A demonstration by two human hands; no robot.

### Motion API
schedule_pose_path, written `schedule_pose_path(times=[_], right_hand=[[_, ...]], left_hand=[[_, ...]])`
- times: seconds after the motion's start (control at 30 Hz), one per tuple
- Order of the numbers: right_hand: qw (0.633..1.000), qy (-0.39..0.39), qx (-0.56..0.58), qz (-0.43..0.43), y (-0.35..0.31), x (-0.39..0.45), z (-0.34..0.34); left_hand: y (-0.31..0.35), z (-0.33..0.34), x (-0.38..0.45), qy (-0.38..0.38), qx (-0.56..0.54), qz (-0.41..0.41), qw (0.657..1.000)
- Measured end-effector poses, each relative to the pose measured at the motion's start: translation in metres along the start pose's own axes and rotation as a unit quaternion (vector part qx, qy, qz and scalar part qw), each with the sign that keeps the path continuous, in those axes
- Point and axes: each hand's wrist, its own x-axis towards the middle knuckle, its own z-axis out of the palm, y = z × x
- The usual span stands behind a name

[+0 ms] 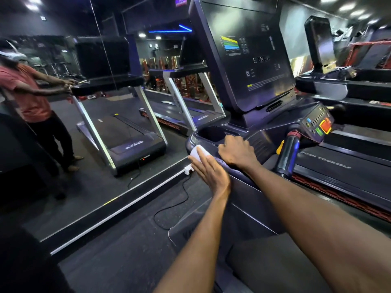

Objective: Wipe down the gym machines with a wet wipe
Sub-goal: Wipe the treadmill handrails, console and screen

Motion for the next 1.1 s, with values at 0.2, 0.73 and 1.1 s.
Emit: schedule_pose_path(times=[0.2,0.73,1.1], right_hand=[[0.999,-0.007,0.053,-0.003,0.004,-0.006,-0.004],[0.987,-0.037,0.145,-0.059,0.041,-0.040,-0.026],[0.987,-0.016,0.090,-0.131,0.084,-0.074,-0.047]], left_hand=[[0.009,0.002,-0.038,-0.020,0.009,-0.022,1.000],[0.019,0.010,-0.089,-0.024,-0.025,-0.101,0.994],[0.061,0.019,-0.132,-0.001,-0.027,-0.104,0.994]])
